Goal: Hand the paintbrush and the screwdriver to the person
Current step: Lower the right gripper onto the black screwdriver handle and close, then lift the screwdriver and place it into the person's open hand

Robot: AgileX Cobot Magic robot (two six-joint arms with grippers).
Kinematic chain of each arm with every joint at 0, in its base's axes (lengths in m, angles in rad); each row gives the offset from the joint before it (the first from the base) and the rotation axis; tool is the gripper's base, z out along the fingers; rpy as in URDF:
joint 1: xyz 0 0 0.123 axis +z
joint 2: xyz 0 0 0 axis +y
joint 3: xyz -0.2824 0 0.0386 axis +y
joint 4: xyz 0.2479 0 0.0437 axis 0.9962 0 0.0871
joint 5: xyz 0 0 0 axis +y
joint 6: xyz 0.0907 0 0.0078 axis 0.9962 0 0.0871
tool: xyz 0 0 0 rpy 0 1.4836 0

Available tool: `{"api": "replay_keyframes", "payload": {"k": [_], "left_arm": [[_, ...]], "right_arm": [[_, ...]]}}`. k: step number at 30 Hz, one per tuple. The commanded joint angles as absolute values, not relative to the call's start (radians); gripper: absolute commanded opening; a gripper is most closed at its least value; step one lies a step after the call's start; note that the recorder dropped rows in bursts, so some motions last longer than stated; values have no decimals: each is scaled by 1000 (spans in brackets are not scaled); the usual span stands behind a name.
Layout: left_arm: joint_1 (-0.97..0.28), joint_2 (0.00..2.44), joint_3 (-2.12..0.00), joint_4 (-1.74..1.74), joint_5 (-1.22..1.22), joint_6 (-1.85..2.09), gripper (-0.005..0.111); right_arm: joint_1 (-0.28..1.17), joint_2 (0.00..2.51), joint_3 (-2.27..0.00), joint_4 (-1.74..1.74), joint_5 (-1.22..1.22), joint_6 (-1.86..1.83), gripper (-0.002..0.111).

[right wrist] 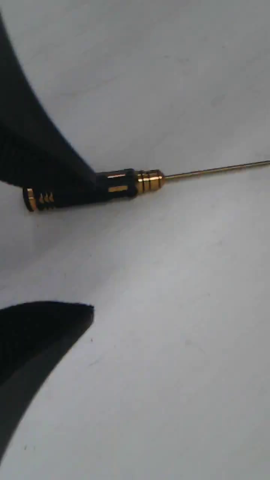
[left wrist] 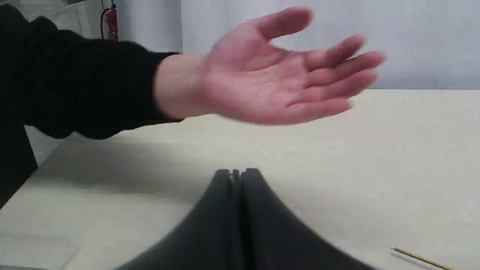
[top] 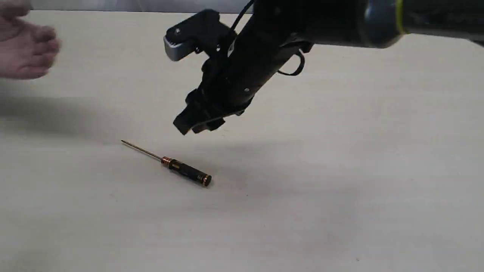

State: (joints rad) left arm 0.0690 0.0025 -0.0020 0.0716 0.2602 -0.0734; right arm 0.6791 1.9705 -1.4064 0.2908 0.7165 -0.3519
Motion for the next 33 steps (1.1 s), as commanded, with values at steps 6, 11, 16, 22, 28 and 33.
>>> {"api": "replay_keyframes", "payload": {"k": [6, 11, 16, 22, 28, 33], "left_arm": [[63, 0, 0, 69, 249, -75, 0], [63, 0, 0, 69, 249, -75, 0], [63, 0, 0, 69, 249, -75, 0], [63, 0, 0, 67, 249, -75, 0], [63, 0, 0, 67, 249, -75, 0], [63, 0, 0, 67, 249, -75, 0]], "right_arm": [[767, 2114, -1505, 145, 750, -278, 49], [765, 2176, -1520, 141, 794, -248, 49], [770, 2210, -1520, 146, 821, -248, 48], [770, 2209, -1522, 140, 851, -281, 24], [770, 2196, -1522, 183, 871, -299, 4], [770, 2108, -1522, 434, 890, -462, 4]]}}
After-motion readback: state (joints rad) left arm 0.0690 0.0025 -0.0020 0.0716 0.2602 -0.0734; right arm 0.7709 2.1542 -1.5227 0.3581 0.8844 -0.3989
